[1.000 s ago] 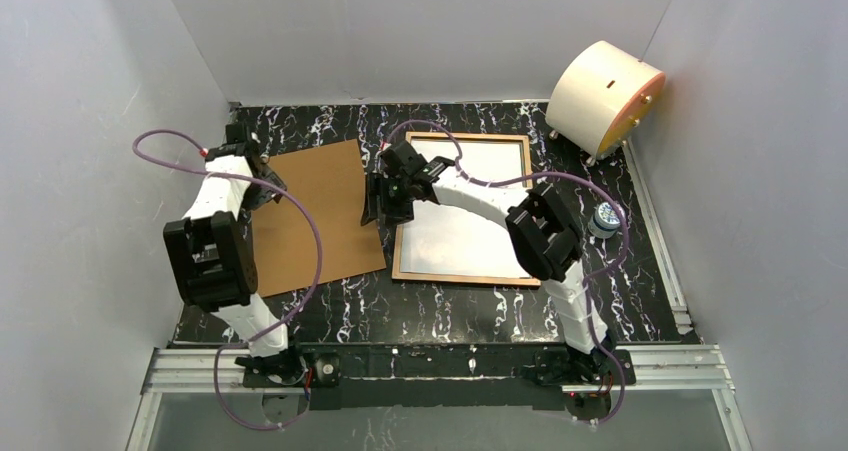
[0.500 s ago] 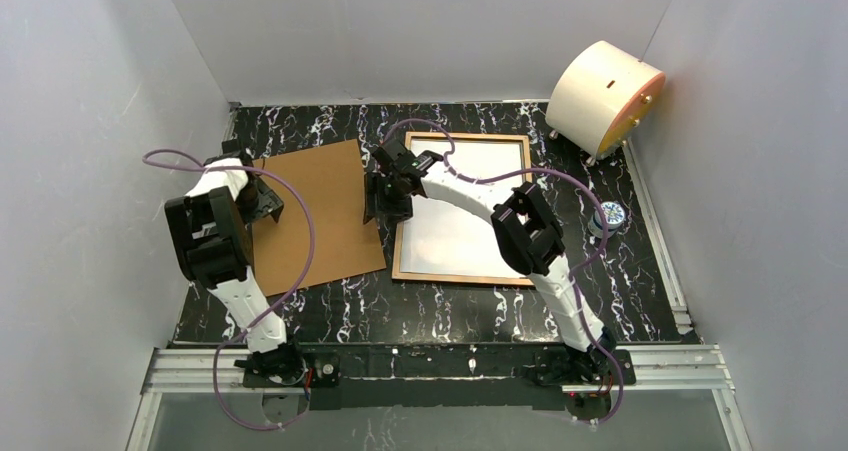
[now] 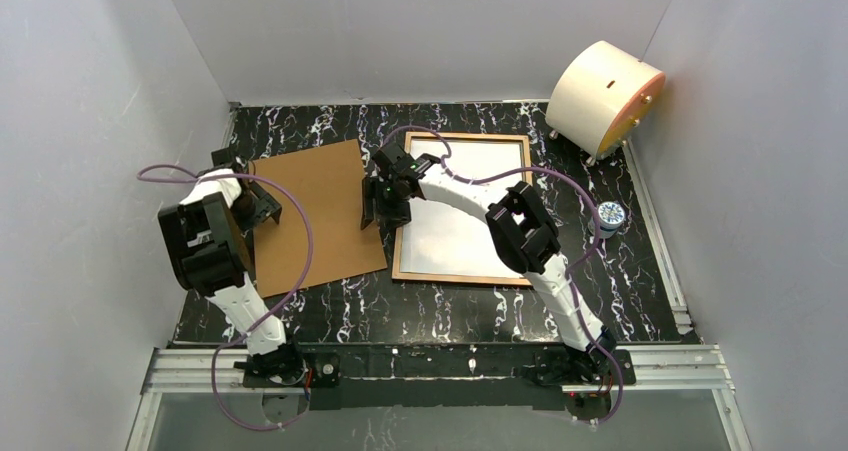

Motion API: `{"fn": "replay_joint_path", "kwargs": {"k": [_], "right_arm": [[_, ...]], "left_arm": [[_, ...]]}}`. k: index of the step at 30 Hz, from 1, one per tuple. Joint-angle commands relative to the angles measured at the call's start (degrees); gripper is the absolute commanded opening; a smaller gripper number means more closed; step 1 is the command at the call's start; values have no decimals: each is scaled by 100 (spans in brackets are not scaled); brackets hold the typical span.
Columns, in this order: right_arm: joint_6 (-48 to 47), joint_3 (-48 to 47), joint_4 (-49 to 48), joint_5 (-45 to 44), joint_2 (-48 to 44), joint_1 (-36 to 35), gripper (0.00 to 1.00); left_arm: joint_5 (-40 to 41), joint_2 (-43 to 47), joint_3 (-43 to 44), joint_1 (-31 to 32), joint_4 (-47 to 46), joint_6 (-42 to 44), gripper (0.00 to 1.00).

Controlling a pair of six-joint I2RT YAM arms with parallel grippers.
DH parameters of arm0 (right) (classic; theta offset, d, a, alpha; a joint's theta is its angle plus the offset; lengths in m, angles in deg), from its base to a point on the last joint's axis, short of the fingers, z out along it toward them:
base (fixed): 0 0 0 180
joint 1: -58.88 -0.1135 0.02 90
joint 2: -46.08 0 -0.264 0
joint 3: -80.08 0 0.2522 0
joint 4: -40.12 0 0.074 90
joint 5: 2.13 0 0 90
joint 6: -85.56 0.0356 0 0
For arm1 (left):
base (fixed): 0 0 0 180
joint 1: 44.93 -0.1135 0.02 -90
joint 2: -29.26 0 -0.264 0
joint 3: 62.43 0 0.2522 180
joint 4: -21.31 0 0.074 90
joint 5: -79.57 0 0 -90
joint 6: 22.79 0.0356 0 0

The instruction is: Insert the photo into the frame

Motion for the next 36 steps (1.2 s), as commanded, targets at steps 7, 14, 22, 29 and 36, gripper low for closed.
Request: {"fn": "replay_joint_path", "kwargs": {"k": [7,14,22,29,36], "right_arm": [[60,147,-940,1246,-83,59,73],[295,133,-1651,1857,-498,257,71],[386,94,-1898,2007,-916,310,70],[334,633,-1903,1795,-1241,464,69],[210,1741,-2117,1758,-1645,711,68]], "left_arm": [[-1419,-22,-336,-37,433,-166,81],[-2036,-42,-194,-40,442,-448,75],[-2264,101,-104,-40,499,-520,71],[-2898,306,-588,-12,176,-735,68],[-3514,871,-1430,465,-477,-1313,68]]}}
